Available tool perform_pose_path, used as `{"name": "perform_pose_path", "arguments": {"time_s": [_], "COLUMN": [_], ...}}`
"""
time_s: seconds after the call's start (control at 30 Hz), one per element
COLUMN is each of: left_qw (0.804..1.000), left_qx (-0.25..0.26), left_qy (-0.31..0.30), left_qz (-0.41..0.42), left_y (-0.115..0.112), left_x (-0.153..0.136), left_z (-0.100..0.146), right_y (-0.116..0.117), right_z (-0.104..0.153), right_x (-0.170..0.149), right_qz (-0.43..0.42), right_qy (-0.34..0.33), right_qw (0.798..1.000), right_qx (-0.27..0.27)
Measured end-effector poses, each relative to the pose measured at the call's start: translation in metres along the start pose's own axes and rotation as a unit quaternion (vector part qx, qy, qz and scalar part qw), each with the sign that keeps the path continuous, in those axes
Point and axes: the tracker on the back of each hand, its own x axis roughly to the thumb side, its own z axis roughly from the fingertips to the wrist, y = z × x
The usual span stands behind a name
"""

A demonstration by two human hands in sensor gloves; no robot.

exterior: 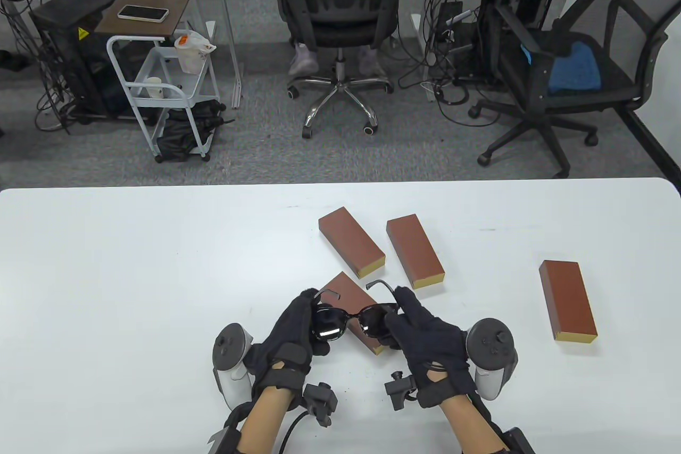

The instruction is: Slide to open storage boxes and store sunglasses

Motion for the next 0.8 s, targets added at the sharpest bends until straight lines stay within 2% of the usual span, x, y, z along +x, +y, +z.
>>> {"name": "perform_pose_path", "arguments": {"time_s": [0.37,0.67,0.8], "left_qw": [0.998,0.997,0.995], "left_qx": [0.043,0.056,0.065], "left_qy": [-0.007,-0.012,-0.022], "left_qz": [-0.037,-0.053,-0.072], "left_y": [0.007,0.007,0.008], "left_x": [-0.003,-0.002,-0.001], "left_z": [-0.002,-0.002,-0.002], "right_y": [0.006,0.002,-0.001], "right_z": [-0.002,-0.001,-0.002], "right_x": [-0.007,-0.011,-0.015], "right_qz": [-0.080,-0.084,-0.079], "right_qy": [-0.015,0.002,0.010], "right_qw": [0.993,0.995,0.995], "right_qx": [0.082,0.050,0.058]}}
